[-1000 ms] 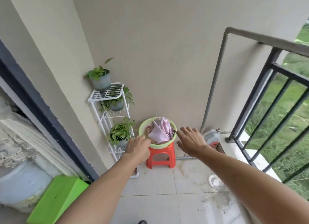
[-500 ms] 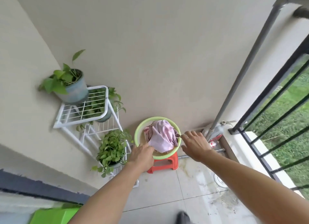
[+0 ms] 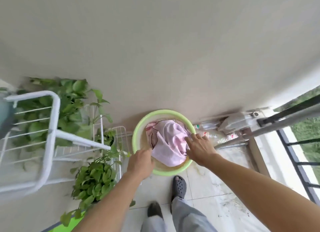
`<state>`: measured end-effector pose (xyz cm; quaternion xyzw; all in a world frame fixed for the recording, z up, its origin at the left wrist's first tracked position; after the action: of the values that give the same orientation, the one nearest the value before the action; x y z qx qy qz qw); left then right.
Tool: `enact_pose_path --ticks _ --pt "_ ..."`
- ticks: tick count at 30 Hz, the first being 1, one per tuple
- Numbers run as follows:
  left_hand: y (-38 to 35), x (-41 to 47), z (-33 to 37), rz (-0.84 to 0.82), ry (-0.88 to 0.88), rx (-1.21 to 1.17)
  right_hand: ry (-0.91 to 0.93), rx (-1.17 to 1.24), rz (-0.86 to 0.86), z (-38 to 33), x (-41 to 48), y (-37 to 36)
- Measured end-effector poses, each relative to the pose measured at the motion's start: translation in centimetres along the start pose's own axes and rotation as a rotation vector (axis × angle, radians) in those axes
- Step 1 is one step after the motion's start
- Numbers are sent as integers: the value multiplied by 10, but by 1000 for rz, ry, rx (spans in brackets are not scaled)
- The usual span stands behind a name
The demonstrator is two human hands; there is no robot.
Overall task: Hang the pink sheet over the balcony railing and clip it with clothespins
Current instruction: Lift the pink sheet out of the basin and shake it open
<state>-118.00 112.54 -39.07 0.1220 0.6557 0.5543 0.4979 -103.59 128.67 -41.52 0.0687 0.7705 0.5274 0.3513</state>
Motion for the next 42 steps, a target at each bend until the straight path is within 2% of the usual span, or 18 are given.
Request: enact_pose_path --ticks 3,8,12,16,19,25,32,35,38,42 --pt "-24 53 -1 -43 4 -46 -20 52 -38 13 43 -22" --pt "-60 150 11 0 -102 36 -60 238 32 34 100 -70" --pt "-106 205 23 -99 -167 98 -86 303 26 43 125 -118" --pt "-106 213 31 54 -176 79 -50 354 192 48 127 -125" --pt "-82 192 35 132 -216 53 -46 361 224 48 119 -103" --pt "-22 141 32 164 -219 -7 10 387 321 27 84 -30" --pt "79 71 43 364 -232 -45 83 483 475 7 25 79" --pt "119 44 44 424 -222 -104 32 589 551 3 -5 118" --pt "164 17 44 508 -217 -163 -10 690 550 5 -45 134" --pt "224 -16 51 654 -313 -199 -24 542 448 -17 -81 118"
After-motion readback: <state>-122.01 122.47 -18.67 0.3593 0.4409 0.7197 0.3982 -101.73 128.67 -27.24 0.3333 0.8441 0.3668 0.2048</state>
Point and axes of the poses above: each hand's wrist, its own x-axis towards the middle knuckle, its own y-axis out of the back of the hand, z = x × y, the point moved 7 cm from there along x, towards the middle knuckle, and after that the axes turned 9 degrees about x, right-handed, at the moved point
